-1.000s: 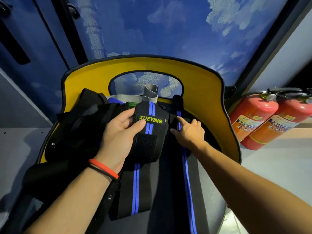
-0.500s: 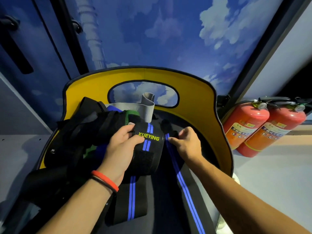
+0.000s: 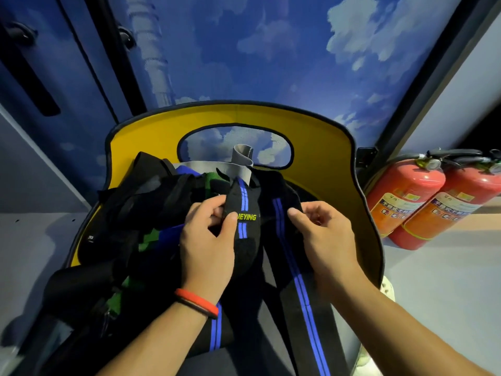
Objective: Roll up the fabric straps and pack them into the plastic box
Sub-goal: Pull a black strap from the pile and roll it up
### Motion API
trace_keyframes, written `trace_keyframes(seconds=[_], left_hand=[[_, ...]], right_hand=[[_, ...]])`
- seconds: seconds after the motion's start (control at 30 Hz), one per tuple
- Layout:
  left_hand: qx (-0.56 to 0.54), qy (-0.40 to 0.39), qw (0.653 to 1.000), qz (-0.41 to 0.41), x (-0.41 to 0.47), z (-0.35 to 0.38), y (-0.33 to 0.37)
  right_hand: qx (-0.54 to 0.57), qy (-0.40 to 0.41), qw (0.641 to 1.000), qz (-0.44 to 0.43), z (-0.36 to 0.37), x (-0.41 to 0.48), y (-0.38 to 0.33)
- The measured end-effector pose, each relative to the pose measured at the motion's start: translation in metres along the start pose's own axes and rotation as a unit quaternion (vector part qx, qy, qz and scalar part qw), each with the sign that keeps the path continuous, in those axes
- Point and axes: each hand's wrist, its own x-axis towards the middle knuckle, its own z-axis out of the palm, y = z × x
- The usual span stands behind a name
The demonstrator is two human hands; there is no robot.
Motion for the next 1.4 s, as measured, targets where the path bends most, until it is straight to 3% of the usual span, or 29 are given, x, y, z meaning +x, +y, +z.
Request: trace_keyframes(seconds=[0.13,0.4,0.6,0.8,1.07,1.27,1.4], left_hand=[[-0.004,-0.018,0.999,0.041,-0.003,0.011,0.002],[-0.06,-0.108,0.992,0.034,-0.024,0.029,-0.001],[-0.098,-0.113,0.989,0.022,-0.022,0.027,0.004],[-0.074,-0.109,0.989,0.066,-0.024,0.023,0.005],[-0.111,-0.137,0.984,0.036,-0.024,0.02,0.006],[-0.12,-0.214,0.968,0.056,-0.027,0.015,0.007],[-0.112,-0.102,0.988,0.032,-0.01,0.012,0.012]], right_hand=[[-0.01,-0.008,0.998,-0.058,0.005,-0.014,-0.013],[-0.026,-0.033,0.997,-0.058,0.011,-0.015,-0.009],[-0.011,-0.085,0.995,-0.047,0.01,-0.023,-0.01],[-0.024,-0.096,0.993,-0.071,0.006,-0.024,-0.014],[-0.052,-0.14,0.984,-0.094,0.002,-0.026,-0.021],[-0.018,-0.083,0.993,-0.085,0.001,-0.022,-0.018],[0.02,-0.068,0.996,-0.061,-0.002,-0.017,-0.018]])
